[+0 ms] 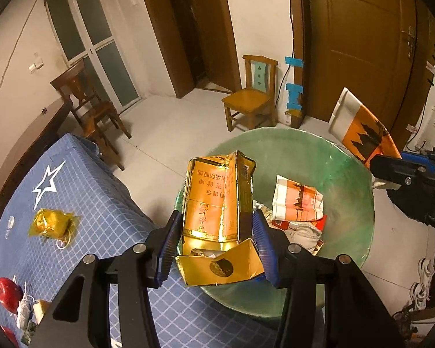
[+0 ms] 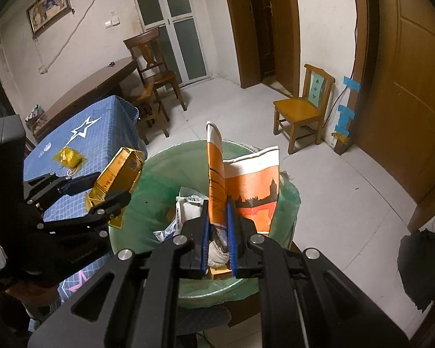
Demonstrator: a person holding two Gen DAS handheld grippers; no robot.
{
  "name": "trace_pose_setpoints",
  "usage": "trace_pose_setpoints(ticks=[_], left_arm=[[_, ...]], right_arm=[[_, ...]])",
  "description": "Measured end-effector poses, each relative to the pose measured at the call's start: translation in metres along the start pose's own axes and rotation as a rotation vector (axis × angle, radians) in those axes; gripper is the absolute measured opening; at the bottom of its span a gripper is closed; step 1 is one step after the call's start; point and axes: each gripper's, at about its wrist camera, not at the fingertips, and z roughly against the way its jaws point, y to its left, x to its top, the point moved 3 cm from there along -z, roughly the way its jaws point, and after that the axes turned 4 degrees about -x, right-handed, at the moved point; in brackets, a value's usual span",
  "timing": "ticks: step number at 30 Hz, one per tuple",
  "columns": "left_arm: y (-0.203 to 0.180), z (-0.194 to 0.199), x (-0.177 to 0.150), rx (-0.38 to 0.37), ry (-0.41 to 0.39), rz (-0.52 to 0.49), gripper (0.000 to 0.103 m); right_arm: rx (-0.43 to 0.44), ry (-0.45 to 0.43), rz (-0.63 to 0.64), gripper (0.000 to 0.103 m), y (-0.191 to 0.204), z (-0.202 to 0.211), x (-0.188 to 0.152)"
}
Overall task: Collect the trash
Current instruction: 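Open both tools to drop the gold box and orange-white paper into the bin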
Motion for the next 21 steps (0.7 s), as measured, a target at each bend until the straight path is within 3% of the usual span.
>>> trace_pose_setpoints(ticks=[15,17,18,21], left_arm=[[0.012,-0.010,0.005,-0.020,0.003,0.021,0.053],[0.019,-0.010,0.008,-0.029,-0.002,0.046,0.063],[0.021,-0.010,0.008,-0.038,0.001,0.055,0.066],[0.023,-0.011,0.007,-0.056,0.006,0.054,0.068]], right_arm=[[0.069,0.034,-0.003,0.011,0.000,-0.011,0.015],[0.064,0.032,-0.013,0.024,-0.002,-0.014,0.017],[0.059,0.028,-0.020,0.036,-0.004,-0.015,0.017],[0.060,0.025,-0.030,0.038,-0.006,-0.016,0.016]])
